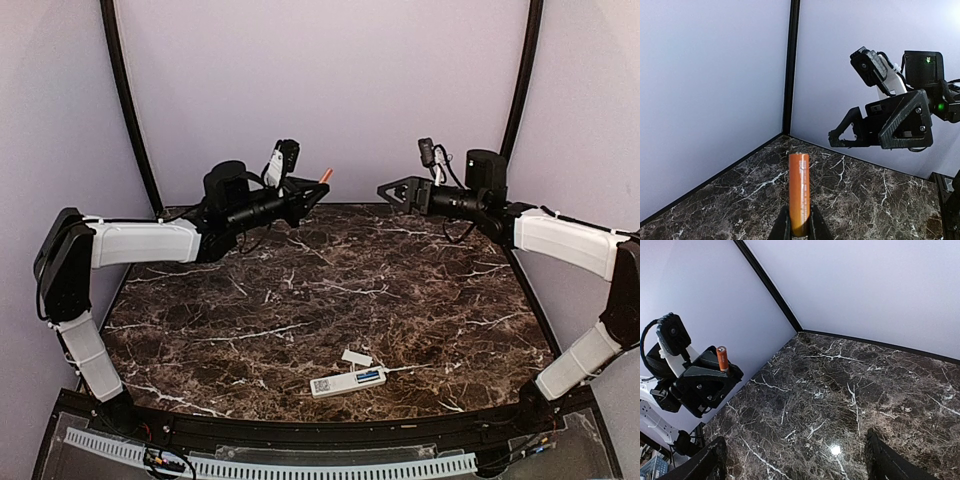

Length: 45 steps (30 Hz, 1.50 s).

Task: Load the batteries into the remote control

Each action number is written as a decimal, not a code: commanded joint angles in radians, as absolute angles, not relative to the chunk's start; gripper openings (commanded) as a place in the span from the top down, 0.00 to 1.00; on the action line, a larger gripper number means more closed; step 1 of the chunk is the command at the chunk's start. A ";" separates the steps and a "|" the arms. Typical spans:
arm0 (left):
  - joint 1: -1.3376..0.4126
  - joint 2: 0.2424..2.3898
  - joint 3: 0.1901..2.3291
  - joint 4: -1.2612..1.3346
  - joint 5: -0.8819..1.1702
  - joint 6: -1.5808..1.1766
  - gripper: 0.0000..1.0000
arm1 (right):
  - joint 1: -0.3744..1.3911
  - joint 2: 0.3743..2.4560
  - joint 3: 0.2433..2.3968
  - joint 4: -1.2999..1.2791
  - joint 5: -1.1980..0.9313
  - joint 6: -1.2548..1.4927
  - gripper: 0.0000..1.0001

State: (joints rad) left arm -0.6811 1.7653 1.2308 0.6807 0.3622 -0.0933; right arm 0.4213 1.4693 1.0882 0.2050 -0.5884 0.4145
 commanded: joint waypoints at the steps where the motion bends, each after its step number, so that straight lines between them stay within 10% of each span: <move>1: -0.672 1.770 1.254 0.608 0.410 -0.102 1.00 | 0.426 1.488 1.107 0.235 -0.616 0.425 0.10; 16: -0.814 1.624 0.991 0.736 0.268 0.059 1.00 | 0.565 1.399 1.112 0.222 -0.677 0.342 0.32; 29: -1.090 1.483 0.562 1.306 -0.074 -0.039 1.00 | 0.919 1.165 0.913 0.221 -0.223 0.553 0.36; 45: -1.149 1.424 0.583 1.264 -0.118 -0.038 1.00 | 1.110 1.249 0.966 0.246 -0.156 0.469 0.40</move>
State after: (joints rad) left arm -1.1439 1.4326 0.5560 1.2652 -0.1177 -0.0406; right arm 1.0977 1.2335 0.9199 0.1867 -0.1322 0.5354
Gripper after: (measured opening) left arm 0.086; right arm 0.621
